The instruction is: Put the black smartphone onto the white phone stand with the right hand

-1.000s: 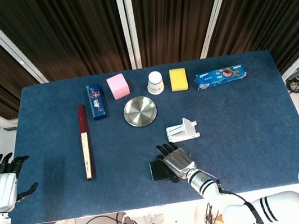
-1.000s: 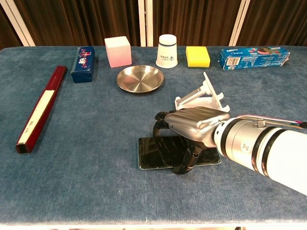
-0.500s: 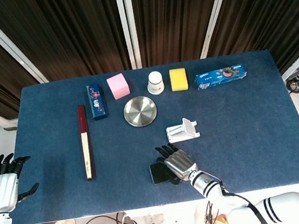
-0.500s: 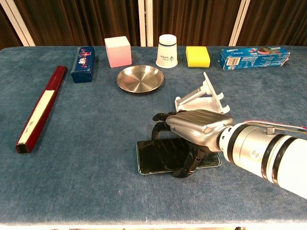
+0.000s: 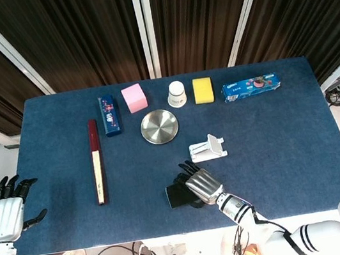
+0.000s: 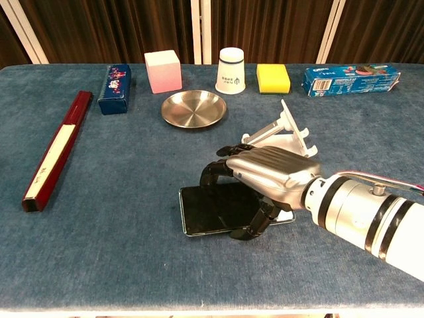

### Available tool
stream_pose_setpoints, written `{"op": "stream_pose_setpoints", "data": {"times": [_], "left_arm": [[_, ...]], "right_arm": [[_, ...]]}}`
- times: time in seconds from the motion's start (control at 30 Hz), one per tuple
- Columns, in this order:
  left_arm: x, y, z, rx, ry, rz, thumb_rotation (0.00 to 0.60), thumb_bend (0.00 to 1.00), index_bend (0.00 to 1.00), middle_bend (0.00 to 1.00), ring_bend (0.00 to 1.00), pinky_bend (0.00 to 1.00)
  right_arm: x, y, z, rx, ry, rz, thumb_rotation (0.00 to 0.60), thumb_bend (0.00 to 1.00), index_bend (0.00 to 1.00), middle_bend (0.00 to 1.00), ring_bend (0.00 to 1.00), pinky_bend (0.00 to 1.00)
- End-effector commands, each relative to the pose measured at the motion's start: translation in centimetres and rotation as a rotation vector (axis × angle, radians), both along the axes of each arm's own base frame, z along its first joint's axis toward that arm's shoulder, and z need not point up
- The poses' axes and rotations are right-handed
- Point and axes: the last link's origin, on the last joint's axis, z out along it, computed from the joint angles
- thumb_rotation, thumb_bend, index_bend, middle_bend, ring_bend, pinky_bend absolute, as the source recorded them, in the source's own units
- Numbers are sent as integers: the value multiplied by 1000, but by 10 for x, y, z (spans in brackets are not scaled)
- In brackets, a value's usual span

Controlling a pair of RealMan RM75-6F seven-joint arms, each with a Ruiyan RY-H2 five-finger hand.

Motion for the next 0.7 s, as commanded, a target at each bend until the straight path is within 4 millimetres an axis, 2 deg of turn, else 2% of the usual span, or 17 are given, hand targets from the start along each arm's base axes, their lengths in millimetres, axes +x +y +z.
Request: {"op": "stream_pose_setpoints", "data": {"times": [0.03, 0.13, 0.27, 0.5, 0.7], "left_arm": [[0, 0, -1, -4, -2, 0, 600, 101, 216, 242, 102, 0], [1, 0, -2, -6, -2, 0, 600, 101, 216, 242, 103, 0], [1, 0, -2, -5, -3, 0, 600, 101, 216, 242, 102, 0], [2, 0, -1, -5, -6, -1, 600, 101, 216, 242, 102, 0], [3, 0, 0, -1, -7, -5, 600, 101, 216, 242, 103, 0]], "right_arm": [[-4, 0, -3, -8, -25, 43, 600, 396, 708, 434, 238, 29], [-5, -3, -3, -21, -30, 96, 600, 413, 713, 489, 327, 209], [-7, -8, 0, -12, -55, 125, 600, 424, 718, 499, 376, 397], [-11, -19, 17, 5, -122, 143, 600, 424, 720, 500, 386, 441], [-13, -26, 47, 19, -257, 108, 600, 424, 720, 500, 392, 458]]}}
